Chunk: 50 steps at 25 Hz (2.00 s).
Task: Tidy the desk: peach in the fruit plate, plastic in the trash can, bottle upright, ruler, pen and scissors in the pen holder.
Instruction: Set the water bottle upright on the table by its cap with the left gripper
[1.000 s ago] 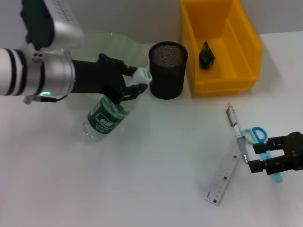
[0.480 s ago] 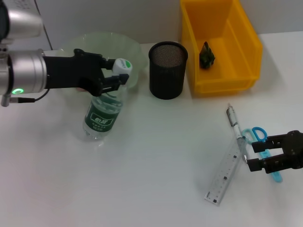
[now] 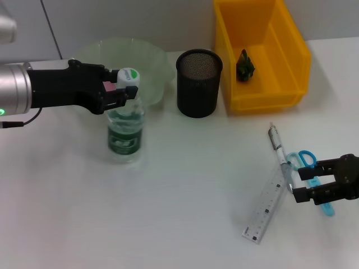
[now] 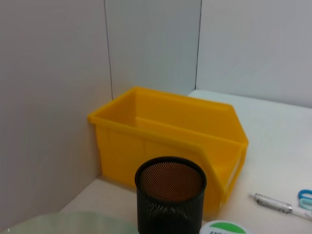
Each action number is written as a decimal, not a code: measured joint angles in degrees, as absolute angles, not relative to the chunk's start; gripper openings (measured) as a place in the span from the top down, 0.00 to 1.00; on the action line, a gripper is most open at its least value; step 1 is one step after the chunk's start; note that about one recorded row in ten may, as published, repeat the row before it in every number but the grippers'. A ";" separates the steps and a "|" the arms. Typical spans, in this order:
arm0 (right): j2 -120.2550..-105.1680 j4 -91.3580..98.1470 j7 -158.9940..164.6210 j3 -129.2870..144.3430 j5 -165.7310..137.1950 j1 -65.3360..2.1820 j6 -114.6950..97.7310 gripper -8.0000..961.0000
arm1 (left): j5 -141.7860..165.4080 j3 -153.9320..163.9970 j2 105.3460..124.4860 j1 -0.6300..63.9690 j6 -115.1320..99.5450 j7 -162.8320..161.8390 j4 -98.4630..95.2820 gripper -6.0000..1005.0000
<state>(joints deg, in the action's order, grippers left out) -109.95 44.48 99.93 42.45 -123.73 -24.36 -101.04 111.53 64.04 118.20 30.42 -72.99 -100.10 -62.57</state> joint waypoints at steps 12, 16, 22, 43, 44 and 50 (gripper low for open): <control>-109.95 44.47 99.95 42.45 -123.75 -24.43 -100.98 0.13 | 111.06 59.70 117.97 28.63 -76.49 -99.67 -62.99 0.56; -109.95 44.48 99.95 42.45 -123.80 -24.62 -100.98 0.13 | 111.03 59.61 117.81 27.97 -76.89 -99.66 -63.31 0.56; -109.95 44.47 99.98 42.45 -123.84 -24.70 -100.98 0.13 | 111.00 57.38 117.19 27.12 -77.97 -99.39 -63.37 0.55; -109.68 43.26 100.13 42.45 -123.84 -25.05 -100.63 0.13 | 111.39 49.54 116.14 25.29 -79.02 -98.06 -62.10 0.51; -109.68 43.25 100.13 42.45 -123.84 -25.05 -100.63 0.13 | 111.39 49.54 116.14 25.29 -79.02 -98.06 -62.10 0.51; -109.71 43.24 100.13 42.45 -123.84 -25.13 -100.63 0.13 | 111.43 49.39 116.38 24.91 -78.68 -97.50 -61.82 0.50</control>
<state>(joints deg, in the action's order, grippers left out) -109.71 43.24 100.13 42.45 -123.84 -25.13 -100.63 111.43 49.39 116.38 24.91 -78.68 -97.50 -61.82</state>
